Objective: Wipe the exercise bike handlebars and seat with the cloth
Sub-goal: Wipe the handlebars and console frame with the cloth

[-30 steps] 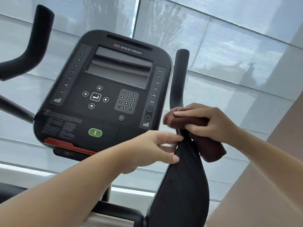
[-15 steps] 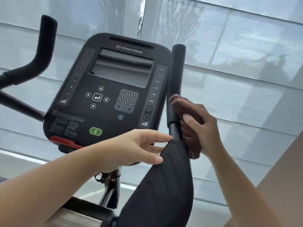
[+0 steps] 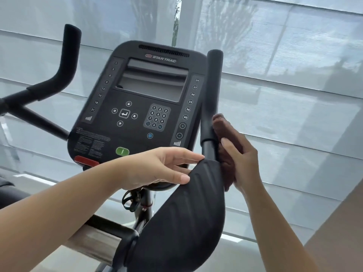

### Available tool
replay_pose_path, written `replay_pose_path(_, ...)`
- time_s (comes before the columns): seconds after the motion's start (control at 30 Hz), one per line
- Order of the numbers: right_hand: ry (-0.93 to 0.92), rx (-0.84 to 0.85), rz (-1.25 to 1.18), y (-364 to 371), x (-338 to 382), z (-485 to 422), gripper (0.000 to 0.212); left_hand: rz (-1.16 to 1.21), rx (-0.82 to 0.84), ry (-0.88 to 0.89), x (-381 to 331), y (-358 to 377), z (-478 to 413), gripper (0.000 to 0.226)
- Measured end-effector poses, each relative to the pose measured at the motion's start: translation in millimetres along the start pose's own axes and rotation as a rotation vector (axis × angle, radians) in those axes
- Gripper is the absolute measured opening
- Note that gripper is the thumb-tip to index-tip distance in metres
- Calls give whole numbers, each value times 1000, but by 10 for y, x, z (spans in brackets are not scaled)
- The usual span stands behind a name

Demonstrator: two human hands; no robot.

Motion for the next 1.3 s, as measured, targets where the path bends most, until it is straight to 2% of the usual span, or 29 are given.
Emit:
replay_pose_path(0.23,-26,215,269,122,441,559,38,-140,8,-22,-33,-12,6,47)
replay_pose_path(0.3,-18,196,323,147,521,661,38,-184,20,-37,-59,-6,25,47)
replay_pose_path(0.43,15,124,451,180,636,765,41,-225,139,-145,-67,52,140,66)
replay_pose_path(0.5,12,110,511,220,677,856,41,-267,128,-150,-111,84,256,63)
replay_pose_path(0.7,-17,60,579,281,757,1177,42,-314,-95,-126,-76,300,687,55)
replay_pose_path(0.8,-38,84,597,338,773,1313,42,-390,-262,-106,-19,444,889,54)
replay_pose_path(1.0,-109,89,649,453,804,1637,46,-847,-544,-125,-19,779,1189,68)
replay_pose_path(1.17,-137,194,610,504,844,1884,46,-1071,-693,-121,-15,1143,1432,60)
replay_pose_path(1.3,-258,312,477,658,957,2295,46,-1111,-748,-206,137,1393,1884,52)
Point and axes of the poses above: each hand's wrist, its own z-axis away from the middle knuckle, its own y-axis out of the palm, x = y × z, the point moved 8 cm from there along -z, towards the middle knuckle, and after that the axes turned 8 degrees about x, right-handed, at the moved point
